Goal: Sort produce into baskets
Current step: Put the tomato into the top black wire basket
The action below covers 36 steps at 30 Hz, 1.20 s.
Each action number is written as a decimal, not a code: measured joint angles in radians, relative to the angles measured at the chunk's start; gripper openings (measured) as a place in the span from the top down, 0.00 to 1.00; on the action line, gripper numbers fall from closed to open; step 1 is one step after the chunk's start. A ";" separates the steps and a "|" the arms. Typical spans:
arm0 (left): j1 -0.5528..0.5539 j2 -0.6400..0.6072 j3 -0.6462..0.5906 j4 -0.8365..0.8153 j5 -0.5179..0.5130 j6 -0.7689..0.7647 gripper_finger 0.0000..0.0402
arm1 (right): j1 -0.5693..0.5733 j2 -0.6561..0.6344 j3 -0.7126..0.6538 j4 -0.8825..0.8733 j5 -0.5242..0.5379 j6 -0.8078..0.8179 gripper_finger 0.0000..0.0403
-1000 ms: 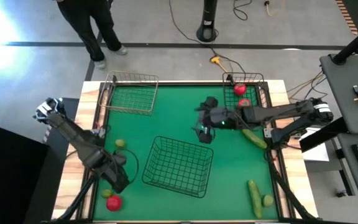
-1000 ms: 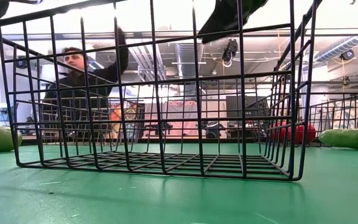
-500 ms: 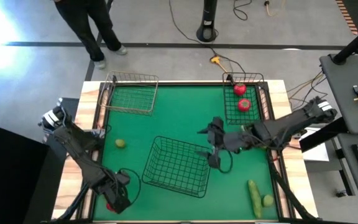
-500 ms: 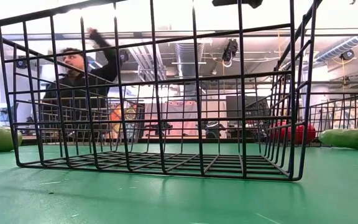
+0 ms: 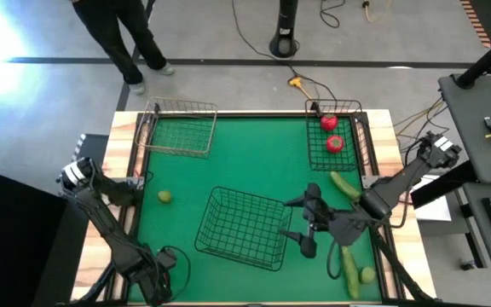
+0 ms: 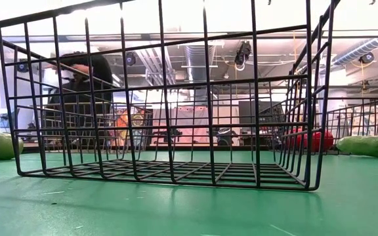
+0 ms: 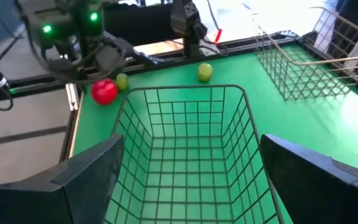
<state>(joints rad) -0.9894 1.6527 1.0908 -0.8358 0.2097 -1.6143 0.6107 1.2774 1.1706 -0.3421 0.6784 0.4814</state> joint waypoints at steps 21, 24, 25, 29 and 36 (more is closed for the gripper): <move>-0.005 0.242 0.137 -0.077 0.017 0.140 0.15 | 0.009 0.000 -0.002 0.000 0.032 0.021 0.09; -0.005 0.237 0.139 -0.101 0.012 0.163 0.23 | 0.009 0.000 -0.002 -0.001 0.032 0.016 0.09; -0.005 0.235 0.142 -0.112 0.010 0.171 0.26 | 0.009 0.000 -0.002 -0.002 0.032 0.015 0.09; -0.005 0.233 0.184 -0.167 -0.035 0.216 0.32 | 0.009 0.000 -0.002 -0.005 0.032 0.016 0.09; -0.005 0.232 0.405 -0.463 -0.426 0.314 0.31 | 0.009 0.000 -0.002 -0.006 0.032 0.015 0.09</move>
<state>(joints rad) -0.9943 1.8843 1.4960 -1.2987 -0.2167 -1.3003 0.6193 1.2778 1.1687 -0.3481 0.7101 0.4965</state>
